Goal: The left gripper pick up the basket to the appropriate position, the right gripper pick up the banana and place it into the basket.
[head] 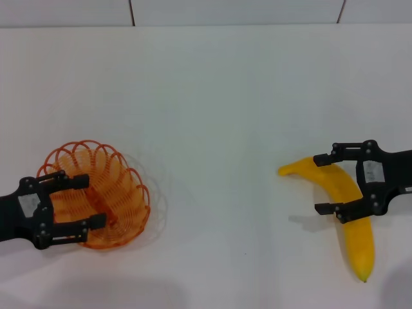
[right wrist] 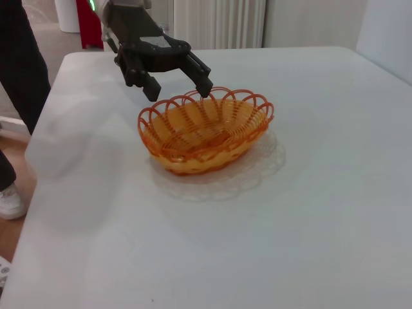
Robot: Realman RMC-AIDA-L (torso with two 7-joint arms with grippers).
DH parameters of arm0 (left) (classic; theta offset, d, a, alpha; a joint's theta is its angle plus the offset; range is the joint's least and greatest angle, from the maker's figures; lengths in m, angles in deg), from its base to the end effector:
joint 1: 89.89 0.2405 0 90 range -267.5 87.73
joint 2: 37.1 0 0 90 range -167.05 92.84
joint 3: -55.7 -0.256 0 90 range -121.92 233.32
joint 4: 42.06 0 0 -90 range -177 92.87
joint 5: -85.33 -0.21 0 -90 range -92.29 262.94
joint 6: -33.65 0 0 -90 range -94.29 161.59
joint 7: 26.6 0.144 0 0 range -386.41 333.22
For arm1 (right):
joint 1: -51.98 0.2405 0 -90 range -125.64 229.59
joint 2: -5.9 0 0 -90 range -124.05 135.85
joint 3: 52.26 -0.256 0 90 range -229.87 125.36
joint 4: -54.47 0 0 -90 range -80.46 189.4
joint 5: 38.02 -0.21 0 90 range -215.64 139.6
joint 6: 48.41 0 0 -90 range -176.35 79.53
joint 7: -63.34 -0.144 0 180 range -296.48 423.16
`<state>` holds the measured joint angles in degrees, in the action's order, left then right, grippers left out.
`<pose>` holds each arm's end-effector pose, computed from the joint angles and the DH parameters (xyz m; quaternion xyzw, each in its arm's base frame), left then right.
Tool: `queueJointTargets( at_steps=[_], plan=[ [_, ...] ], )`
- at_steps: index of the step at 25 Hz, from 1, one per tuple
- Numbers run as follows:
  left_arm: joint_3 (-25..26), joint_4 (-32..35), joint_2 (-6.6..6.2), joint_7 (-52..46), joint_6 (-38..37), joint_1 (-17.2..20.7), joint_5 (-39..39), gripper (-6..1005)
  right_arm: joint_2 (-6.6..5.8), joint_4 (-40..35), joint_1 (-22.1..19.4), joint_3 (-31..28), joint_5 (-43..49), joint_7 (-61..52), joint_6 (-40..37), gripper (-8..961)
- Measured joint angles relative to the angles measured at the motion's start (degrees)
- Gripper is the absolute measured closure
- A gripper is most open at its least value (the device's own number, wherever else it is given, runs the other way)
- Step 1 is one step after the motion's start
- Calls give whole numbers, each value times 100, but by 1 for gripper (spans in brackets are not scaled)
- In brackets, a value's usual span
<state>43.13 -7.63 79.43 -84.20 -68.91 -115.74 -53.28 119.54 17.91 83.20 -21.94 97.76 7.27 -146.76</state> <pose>-0.3293 0.2637 0.0279 -0.9520 -0.1622 -0.2134 0.1477 0.3066 0.3042 0.0308 -0.9892 0.0408 0.1103 0.0870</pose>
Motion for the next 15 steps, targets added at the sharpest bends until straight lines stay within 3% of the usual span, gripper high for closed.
queueJointTargets(
  at_steps=[15],
  plan=[
    [0,-14,18,3,-1,-158,-39,138,27,11,22,18,-5,0,0,61]
  ],
)
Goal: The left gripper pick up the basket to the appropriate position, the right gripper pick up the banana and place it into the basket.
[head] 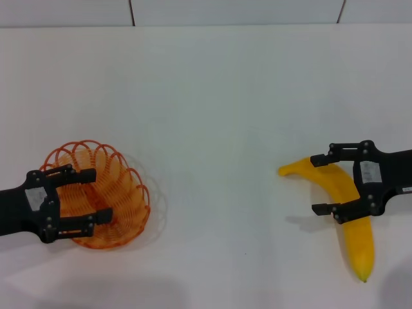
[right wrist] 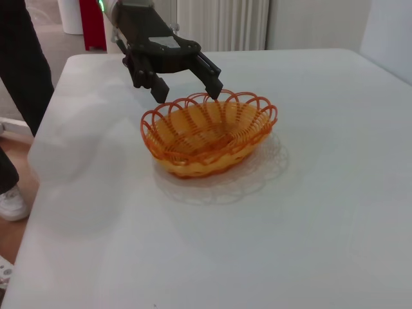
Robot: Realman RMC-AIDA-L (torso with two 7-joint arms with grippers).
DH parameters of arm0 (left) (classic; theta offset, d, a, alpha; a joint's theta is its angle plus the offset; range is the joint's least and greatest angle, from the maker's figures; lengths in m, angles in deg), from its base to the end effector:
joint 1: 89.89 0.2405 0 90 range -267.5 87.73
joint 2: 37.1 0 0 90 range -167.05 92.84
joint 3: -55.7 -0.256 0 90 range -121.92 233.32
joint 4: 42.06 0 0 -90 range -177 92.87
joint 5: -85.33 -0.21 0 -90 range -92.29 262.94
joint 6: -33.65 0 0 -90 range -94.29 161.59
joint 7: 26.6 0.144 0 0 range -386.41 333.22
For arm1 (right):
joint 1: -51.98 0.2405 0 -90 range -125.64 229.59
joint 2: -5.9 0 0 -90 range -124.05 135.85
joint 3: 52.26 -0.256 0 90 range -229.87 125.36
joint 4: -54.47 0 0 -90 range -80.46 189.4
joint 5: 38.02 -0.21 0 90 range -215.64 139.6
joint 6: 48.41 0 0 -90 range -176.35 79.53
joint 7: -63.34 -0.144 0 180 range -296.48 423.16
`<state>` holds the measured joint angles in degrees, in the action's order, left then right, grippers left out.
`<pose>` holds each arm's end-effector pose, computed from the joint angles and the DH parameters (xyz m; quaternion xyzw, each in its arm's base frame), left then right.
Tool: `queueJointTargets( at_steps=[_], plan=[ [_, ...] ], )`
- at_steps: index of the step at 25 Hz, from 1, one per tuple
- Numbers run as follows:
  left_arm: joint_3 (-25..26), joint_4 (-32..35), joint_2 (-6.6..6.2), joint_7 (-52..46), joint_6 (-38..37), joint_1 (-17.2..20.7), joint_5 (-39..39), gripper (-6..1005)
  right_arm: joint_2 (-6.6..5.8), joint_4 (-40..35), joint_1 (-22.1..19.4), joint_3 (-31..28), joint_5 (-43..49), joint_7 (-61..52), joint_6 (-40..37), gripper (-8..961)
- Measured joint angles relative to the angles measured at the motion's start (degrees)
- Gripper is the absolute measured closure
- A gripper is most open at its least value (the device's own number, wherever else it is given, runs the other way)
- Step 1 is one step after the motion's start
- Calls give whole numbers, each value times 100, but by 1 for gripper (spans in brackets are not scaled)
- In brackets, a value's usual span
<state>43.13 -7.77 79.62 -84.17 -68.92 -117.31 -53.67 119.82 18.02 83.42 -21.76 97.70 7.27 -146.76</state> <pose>-0.3217 0.2715 0.0256 -0.9546 -0.1505 -0.2152 0.1408 0.3044 0.3046 0.0282 -0.9893 0.0392 0.1127 0.0840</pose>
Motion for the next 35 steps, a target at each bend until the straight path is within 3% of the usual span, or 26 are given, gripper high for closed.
queueJointTargets(
  at_steps=[7,12,16,20,23,26,28,30,33,34,35],
  plan=[
    [58,-1,-1,0,-39,0,63,137,-8,-2,-15,-16,-26,0,0,61],
    [269,155,-25,-60,-308,27,824,137,-10,18,-17,-18,-33,0,0,61],
    [266,873,-33,-1129,-305,-160,1235,137,-5,19,-14,-18,-33,0,0,61],
    [153,2086,-127,-2616,-244,-457,1016,137,4,11,11,-18,-33,0,1,61],
    [-316,2835,-352,-3438,-275,-646,591,137,0,26,25,-18,-32,0,0,61],
    [-1505,3255,-738,-4016,-442,-847,40,137,7,11,34,-18,-31,0,0,61],
    [-2149,3340,-875,-4024,-548,-958,-147,137,5,19,34,-18,-31,0,-7,61],
    [-2545,3481,-900,-4016,-589,-1095,-332,137,-1,26,38,-18,-30,-14,-20,61],
    [-2721,3596,-867,-4025,-629,-1232,-741,137,6,6,62,-3,-29,-32,-43,61],
    [-2854,3583,-794,-4048,-634,-1352,-1410,137,9,9,79,0,-29,-32,-45,61],
    [-2864,3575,-783,-4049,-629,-1365,-1476,137,11,17,100,1,-29,-29,-48,61]
  ],
)
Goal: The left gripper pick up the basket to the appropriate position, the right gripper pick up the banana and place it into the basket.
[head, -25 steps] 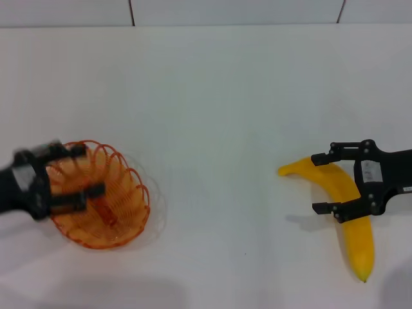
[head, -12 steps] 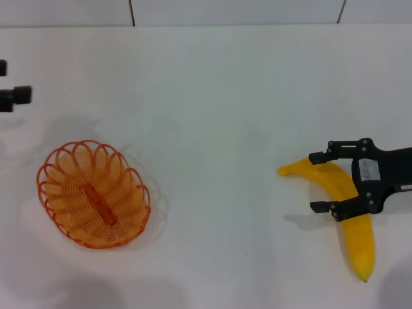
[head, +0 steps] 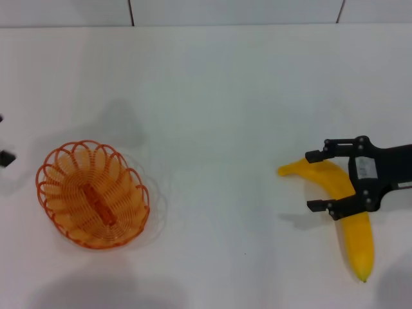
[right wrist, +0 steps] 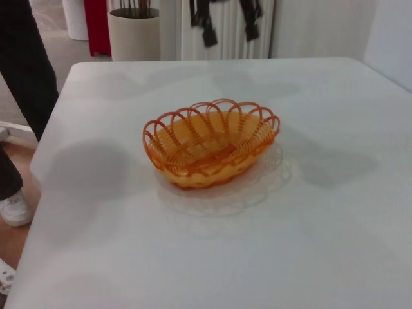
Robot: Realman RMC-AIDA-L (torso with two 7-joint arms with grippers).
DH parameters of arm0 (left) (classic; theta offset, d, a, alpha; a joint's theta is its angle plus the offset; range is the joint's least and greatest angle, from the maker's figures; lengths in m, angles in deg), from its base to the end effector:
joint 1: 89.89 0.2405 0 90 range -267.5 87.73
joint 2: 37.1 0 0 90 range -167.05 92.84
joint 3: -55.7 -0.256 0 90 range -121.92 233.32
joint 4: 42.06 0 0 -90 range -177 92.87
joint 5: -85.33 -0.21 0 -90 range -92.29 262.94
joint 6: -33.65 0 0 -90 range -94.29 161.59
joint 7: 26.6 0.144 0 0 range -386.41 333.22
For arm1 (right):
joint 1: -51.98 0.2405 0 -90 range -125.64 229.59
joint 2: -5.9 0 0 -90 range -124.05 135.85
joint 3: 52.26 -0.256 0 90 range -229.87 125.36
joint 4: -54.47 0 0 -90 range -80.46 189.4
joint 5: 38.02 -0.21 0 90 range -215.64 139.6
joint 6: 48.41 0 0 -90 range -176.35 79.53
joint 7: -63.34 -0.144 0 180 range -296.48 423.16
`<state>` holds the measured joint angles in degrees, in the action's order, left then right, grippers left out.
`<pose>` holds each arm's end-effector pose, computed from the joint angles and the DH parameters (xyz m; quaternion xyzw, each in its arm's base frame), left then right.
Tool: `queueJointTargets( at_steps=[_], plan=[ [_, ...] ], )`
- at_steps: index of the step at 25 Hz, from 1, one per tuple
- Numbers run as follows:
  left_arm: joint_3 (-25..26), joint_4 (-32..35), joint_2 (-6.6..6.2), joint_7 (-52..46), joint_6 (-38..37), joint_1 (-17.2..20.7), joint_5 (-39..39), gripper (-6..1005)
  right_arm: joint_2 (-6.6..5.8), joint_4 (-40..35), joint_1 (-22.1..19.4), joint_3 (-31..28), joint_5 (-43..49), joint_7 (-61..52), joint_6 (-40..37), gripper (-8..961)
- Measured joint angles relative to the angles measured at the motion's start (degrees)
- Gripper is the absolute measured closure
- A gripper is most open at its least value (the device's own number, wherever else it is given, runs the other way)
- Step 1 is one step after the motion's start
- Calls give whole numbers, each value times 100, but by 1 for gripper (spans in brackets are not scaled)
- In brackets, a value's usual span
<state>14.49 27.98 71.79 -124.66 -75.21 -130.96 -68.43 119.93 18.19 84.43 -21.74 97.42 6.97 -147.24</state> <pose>-0.2370 0.3644 0.1445 -0.9630 -0.1602 0.1659 0.1398 0.2974 0.3088 0.0270 -0.9891 0.0330 0.1195 0.0792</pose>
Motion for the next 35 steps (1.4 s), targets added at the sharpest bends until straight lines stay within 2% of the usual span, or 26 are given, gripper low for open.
queueJointTargets(
  at_steps=[1,4,8,11,17,24,28,35],
  plan=[
    [4,-66,67,12,84,-50,-360,137,6,12,32,-2,-1,7,-2,61],
    [40,-352,220,130,418,-151,-801,137,26,25,81,-10,-4,19,-8,61],
    [30,-735,366,291,846,-370,-848,137,30,25,73,-17,-6,19,-13,61],
    [-1,-860,521,426,1136,-459,-781,137,32,25,53,-19,-8,19,-13,61],
    [-48,-1104,704,572,1533,-516,-822,136,32,34,77,-20,-10,19,-14,61],
    [-89,-1540,745,655,1910,-709,-843,136,29,34,68,-20,-9,-3,-13,61],
    [-478,-1769,756,569,2126,-776,-841,136,24,34,80,-13,-9,-16,-13,61],
    [-645,-2010,766,486,2303,-805,-849,137,22,34,85,-17,-9,-22,-14,60]
  ],
)
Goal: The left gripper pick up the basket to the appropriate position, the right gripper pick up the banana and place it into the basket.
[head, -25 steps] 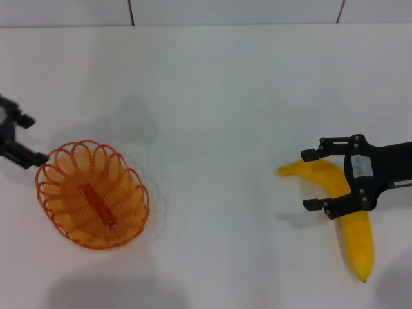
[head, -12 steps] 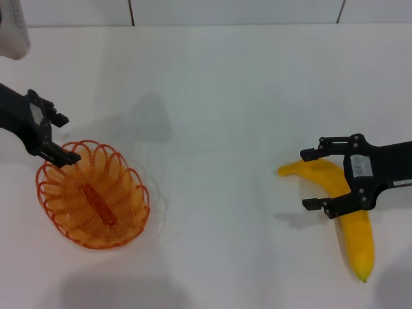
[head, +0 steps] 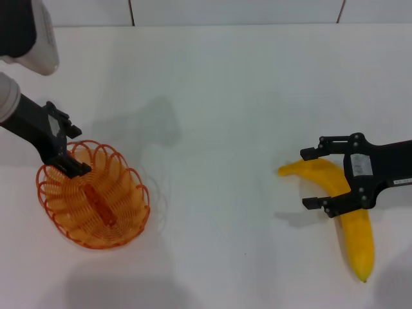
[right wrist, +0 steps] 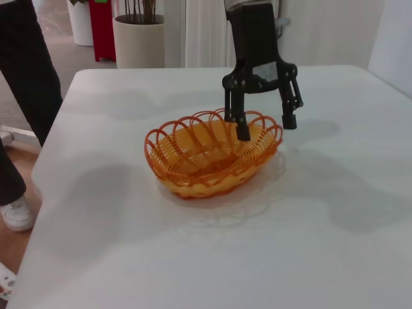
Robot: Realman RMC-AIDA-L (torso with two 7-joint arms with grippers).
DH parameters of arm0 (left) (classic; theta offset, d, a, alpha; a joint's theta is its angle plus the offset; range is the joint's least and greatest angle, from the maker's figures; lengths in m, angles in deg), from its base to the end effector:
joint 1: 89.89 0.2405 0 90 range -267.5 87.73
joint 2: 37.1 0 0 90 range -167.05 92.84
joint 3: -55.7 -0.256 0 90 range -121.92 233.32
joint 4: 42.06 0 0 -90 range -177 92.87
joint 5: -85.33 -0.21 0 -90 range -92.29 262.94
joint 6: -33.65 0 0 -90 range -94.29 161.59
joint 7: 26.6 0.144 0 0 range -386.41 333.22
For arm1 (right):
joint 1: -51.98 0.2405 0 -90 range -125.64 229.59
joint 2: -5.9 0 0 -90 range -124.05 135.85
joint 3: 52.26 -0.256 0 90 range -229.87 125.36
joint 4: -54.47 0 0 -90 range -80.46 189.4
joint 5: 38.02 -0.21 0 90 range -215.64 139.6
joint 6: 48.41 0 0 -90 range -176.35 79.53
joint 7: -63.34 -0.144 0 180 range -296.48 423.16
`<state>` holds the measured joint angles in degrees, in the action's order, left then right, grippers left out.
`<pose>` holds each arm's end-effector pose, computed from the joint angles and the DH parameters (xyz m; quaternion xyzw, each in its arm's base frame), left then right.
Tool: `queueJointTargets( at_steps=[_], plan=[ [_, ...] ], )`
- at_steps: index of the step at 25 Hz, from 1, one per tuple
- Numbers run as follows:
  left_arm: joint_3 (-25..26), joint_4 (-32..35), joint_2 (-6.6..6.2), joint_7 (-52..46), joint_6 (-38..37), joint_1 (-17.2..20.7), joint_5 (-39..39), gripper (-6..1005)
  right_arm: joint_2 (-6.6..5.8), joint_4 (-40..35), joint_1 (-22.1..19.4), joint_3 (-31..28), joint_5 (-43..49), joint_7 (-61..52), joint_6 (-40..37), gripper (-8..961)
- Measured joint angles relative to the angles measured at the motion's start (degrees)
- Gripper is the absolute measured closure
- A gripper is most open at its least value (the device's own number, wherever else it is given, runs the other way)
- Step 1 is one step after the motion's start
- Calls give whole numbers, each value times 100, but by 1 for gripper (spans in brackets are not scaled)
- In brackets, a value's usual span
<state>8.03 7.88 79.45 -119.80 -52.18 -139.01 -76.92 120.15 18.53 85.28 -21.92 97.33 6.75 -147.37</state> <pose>-0.2333 0.4057 0.0355 -0.9661 -0.0869 0.2140 0.1156 0.2919 0.3120 0.0247 -0.9887 0.0298 0.1255 0.0760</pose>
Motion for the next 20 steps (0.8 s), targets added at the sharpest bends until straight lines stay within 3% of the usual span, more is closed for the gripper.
queueJointTargets(
  at_steps=[6,16,20],
  plan=[
    [-334,-161,13,-119,206,-75,49,146,0,0,10,-3,0,-2,0,60],
    [-454,-159,30,-210,266,-124,56,174,0,0,10,-2,0,-11,-6,60],
    [-503,-172,40,-271,293,-173,56,311,1,0,10,3,0,-11,-8,60]
  ],
)
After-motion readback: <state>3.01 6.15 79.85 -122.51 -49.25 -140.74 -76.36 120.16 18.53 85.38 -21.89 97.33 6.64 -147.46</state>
